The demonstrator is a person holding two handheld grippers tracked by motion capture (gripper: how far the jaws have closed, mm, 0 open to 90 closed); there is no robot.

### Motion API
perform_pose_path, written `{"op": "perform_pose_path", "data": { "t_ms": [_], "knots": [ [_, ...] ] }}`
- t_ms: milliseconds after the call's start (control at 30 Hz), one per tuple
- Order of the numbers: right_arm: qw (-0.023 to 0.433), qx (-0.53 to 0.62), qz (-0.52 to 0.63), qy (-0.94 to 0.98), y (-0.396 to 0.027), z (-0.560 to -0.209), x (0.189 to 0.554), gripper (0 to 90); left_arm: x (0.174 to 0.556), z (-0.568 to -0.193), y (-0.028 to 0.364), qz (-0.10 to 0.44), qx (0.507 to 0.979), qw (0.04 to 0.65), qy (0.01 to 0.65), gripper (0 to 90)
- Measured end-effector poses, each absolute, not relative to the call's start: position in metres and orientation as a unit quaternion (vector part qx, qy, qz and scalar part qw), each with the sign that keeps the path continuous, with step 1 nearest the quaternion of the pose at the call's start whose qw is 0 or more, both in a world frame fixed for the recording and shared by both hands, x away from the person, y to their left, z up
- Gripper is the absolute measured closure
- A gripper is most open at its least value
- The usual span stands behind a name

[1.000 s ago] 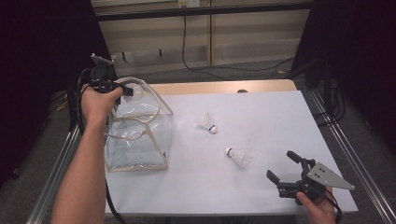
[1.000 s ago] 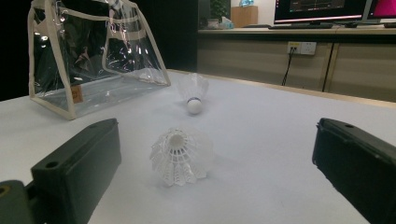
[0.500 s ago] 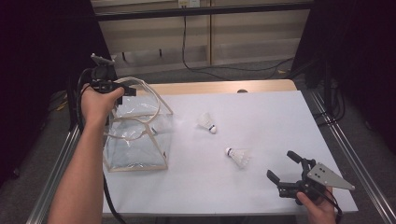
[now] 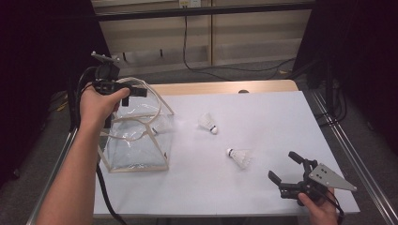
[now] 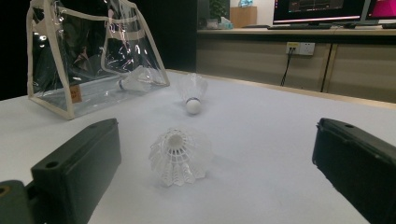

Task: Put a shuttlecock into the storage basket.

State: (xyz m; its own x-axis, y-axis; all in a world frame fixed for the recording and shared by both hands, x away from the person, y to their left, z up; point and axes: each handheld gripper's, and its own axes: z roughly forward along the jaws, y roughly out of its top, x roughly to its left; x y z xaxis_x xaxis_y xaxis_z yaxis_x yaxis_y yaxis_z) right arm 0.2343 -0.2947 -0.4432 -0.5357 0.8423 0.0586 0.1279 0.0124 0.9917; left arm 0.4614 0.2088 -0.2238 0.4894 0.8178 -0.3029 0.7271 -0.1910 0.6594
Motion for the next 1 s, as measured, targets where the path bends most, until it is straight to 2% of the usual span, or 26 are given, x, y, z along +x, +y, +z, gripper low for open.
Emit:
{"op": "perform_pose_path", "data": {
  "t_ms": [1000],
  "knots": [
    [0.301, 0.376, 0.594, 0.644, -0.295, -0.443, 0.234, 0.9, 0.437, -0.210, 0.168, 0.013, 0.799, 0.413, 0.436, 36.5]
  ]
}}
